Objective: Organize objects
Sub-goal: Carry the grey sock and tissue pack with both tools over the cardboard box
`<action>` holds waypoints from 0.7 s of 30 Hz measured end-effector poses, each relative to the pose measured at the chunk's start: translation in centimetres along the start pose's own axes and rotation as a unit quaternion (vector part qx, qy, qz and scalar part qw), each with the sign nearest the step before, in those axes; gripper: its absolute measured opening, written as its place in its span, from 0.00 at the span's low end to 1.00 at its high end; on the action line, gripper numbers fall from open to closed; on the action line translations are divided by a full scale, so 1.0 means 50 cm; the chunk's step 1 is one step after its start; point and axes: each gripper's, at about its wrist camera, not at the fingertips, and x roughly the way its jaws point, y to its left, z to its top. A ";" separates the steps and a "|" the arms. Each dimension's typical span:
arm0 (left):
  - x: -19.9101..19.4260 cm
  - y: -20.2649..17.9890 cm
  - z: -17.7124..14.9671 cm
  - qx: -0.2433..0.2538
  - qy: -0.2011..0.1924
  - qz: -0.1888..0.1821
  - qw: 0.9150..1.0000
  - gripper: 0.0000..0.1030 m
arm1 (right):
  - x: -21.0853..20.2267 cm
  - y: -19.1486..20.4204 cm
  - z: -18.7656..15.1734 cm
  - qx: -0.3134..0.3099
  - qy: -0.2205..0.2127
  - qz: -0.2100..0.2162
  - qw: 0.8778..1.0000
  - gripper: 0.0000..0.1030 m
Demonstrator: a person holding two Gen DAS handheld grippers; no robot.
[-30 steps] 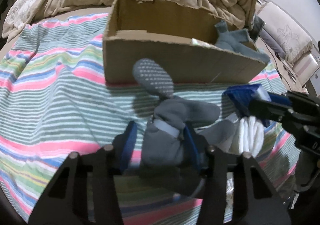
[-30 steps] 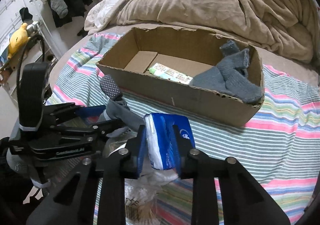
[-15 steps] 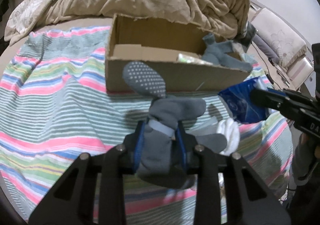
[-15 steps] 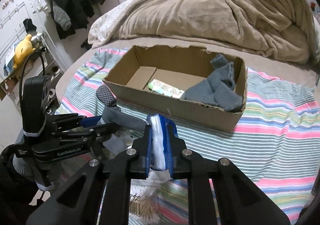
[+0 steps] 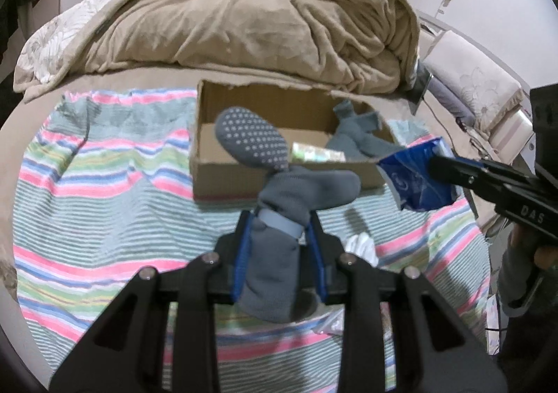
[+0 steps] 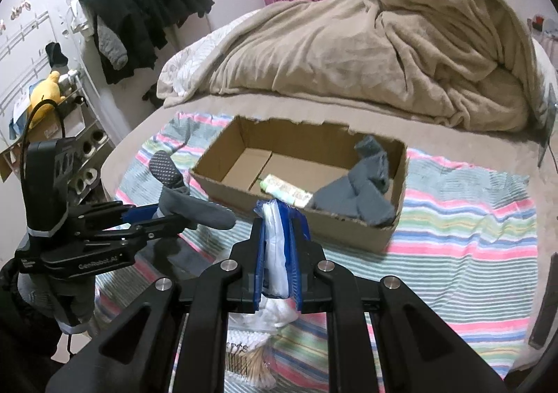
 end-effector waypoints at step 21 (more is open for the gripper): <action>-0.029 -0.005 0.104 0.014 -0.046 -0.005 0.999 0.30 | 0.010 -0.002 0.081 -0.043 -0.025 -0.005 0.999 0.14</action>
